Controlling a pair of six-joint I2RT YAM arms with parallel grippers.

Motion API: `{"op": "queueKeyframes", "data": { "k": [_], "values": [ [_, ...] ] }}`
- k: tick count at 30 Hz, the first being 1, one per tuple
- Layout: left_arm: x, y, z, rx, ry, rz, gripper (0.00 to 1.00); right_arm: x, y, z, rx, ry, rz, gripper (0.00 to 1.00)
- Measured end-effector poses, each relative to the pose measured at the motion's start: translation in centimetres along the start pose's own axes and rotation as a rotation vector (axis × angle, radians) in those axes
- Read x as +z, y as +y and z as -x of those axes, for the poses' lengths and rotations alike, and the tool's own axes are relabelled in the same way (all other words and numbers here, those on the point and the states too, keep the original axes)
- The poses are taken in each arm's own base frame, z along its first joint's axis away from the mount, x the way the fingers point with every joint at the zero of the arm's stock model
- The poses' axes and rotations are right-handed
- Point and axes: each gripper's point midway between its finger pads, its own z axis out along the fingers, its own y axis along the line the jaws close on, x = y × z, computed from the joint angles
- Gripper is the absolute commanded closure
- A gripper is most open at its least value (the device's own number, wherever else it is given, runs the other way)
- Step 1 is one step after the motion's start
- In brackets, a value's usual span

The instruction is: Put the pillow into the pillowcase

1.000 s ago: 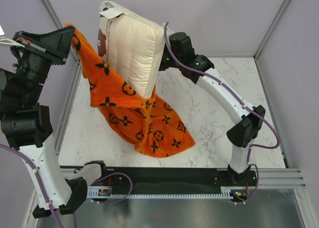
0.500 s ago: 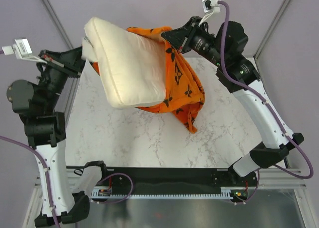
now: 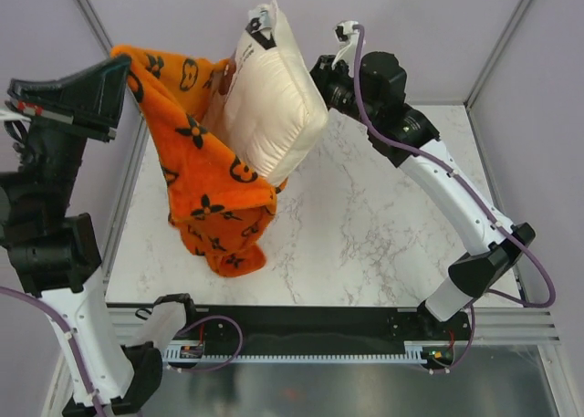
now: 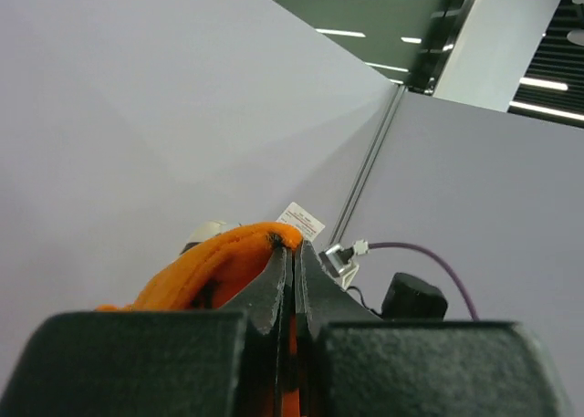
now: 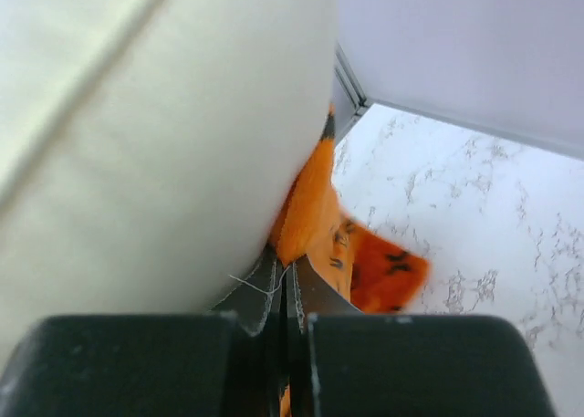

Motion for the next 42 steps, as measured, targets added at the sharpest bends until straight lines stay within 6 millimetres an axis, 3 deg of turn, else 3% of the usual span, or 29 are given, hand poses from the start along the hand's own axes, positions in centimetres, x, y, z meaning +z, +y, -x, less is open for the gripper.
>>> {"op": "queueKeyframes", "data": {
  "k": [5,9,12,15,18,21,25,27,29,31,33,36,40,42],
  "values": [
    [-3.6,3.7,-6.3,-0.071,0.066,0.065,0.98,-1.6,1.8,4.2,-0.058,-0.07,-0.007,1.0],
    [-3.0,6.6,-8.9,-0.116,0.124,0.114,0.98,-4.6,3.2,8.2,-0.099,-0.171,-0.015,1.0],
    [-0.8,6.2,-7.0,-0.113,0.125,0.108,0.98,-7.3,4.6,10.9,-0.118,-0.257,-0.007,1.0],
    [2.0,3.1,-2.0,-0.059,0.071,0.048,0.98,-8.9,5.4,12.2,-0.116,-0.329,0.016,1.0],
    [2.9,-1.3,3.1,0.013,-0.026,-0.042,0.98,-7.7,5.1,11.1,-0.079,-0.335,0.057,1.0],
    [1.1,-5.4,6.0,0.066,-0.107,-0.11,0.98,-4.3,4.1,8.2,-0.029,-0.274,0.091,1.0],
    [-1.9,-7.5,6.1,0.087,-0.129,-0.126,0.98,0.9,1.0,2.0,0.024,-0.111,0.054,1.0],
    [-2.5,-6.3,4.5,0.072,-0.108,-0.104,0.98,1.7,-0.2,0.0,0.026,-0.044,0.011,1.0],
    [-2.4,-4.3,2.5,0.047,-0.076,-0.077,0.98,1.1,-0.3,-0.5,0.011,0.005,-0.018,1.0],
    [-1.3,-1.1,-0.1,-0.001,-0.027,-0.041,0.98,-0.2,0.5,1.3,-0.035,-0.005,-0.032,1.0],
    [0.1,2.0,-2.4,-0.06,0.021,-0.001,0.98,-2.2,1.5,4.4,-0.093,-0.078,-0.056,1.0],
    [2.2,4.9,-4.7,-0.133,0.068,0.017,0.98,-7.4,2.9,9.8,-0.177,-0.226,-0.11,1.0],
    [3.9,6.0,-7.2,-0.211,0.125,0.005,0.98,-15.4,6.0,16.2,-0.247,-0.439,-0.134,1.0],
    [4.1,5.3,-7.0,-0.214,0.132,-0.004,0.98,-17.8,7.3,18.2,-0.253,-0.516,-0.12,1.0]
  ]
}}
